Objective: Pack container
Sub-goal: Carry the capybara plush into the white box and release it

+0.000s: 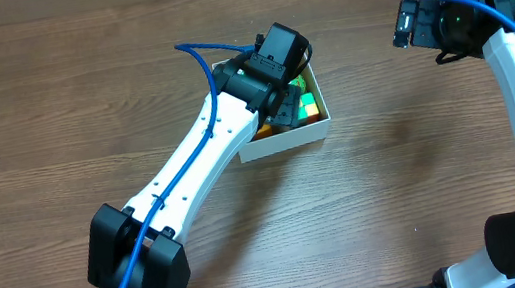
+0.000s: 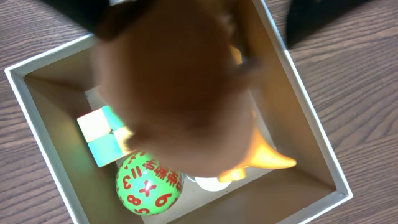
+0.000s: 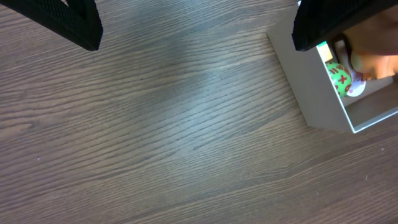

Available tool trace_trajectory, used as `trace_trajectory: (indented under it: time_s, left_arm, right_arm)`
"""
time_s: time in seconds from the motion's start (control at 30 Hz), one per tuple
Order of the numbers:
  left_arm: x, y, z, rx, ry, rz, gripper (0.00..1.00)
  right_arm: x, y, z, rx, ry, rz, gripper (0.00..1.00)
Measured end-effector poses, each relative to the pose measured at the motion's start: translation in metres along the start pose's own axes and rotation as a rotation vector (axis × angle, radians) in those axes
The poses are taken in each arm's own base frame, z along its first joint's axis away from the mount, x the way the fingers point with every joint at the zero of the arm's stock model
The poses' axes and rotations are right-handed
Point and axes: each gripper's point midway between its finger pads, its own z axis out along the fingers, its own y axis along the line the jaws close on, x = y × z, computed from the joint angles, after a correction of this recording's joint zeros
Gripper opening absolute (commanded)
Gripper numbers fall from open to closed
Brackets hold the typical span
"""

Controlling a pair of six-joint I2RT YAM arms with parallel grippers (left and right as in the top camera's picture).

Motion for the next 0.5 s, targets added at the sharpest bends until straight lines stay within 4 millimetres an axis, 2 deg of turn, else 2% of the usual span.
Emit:
trace_trajectory:
  time_s: [0.13,0.33,0.5]
  left_arm:
    - [-0.002,-0.001,0.0,0.007,-0.01,0.002,1.0]
    - [-0.023,-0.006,-0.003,0.021,-0.089,0.0,1.0]
    - [-0.026,0.006,-0.004,-0.047,-0.109,-0.004,1.0]
  right_arm:
    - [0.0,0.0,0.0,0.0,0.0,0.0,1.0]
    - [0.0,0.0,0.0,0.0,0.0,0.0,1.0]
    - [0.0,0.0,0.0,0.001,0.0,0.0,1.0]
